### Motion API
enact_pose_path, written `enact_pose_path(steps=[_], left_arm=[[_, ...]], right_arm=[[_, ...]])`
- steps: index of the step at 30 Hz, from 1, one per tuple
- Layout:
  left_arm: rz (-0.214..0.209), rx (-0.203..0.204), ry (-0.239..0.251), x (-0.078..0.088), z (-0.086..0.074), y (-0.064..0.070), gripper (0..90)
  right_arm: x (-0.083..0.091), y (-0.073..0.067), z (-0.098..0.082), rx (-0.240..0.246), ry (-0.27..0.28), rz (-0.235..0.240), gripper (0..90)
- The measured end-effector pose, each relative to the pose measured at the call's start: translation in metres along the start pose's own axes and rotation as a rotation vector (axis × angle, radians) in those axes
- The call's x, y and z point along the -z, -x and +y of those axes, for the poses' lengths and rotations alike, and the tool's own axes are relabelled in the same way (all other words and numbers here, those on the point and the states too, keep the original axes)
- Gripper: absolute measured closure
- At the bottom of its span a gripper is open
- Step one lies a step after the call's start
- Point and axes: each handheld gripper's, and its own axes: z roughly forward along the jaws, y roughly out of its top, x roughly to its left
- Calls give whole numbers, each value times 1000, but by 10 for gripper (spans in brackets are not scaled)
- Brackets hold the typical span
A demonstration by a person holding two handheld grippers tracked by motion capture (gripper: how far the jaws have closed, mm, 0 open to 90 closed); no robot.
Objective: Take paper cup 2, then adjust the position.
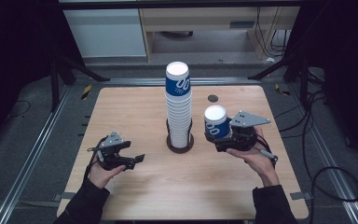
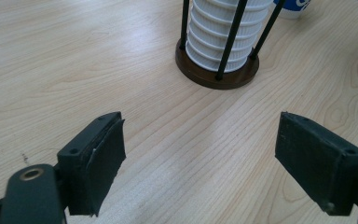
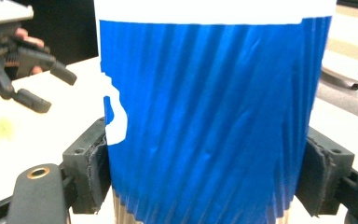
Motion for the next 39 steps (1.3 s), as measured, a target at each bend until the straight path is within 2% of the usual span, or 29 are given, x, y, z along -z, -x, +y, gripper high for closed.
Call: enact_pose_path(steps=[12, 15, 22, 24, 33, 39], left_arm=[[-23, -15, 10, 2, 4, 7, 154], [-30, -20, 13, 4, 5, 9, 154], [-57, -33, 18, 7, 10, 15, 152], [-67, -38, 19, 7, 11, 17, 152], [-117, -58, 16, 6, 13, 24, 153], [-152, -85, -5, 3, 15, 32, 151]], right_arm=[[-19, -15, -19, 79, -93, 63, 197], [-24, -19, -24, 85, -111, 78, 197], [-32, -24, -30, 110, -140, 105, 197], [-35, -27, -31, 134, -164, 110, 197], [-51, -43, -35, 182, -193, 191, 197], [-62, -50, -38, 208, -219, 235, 197]])
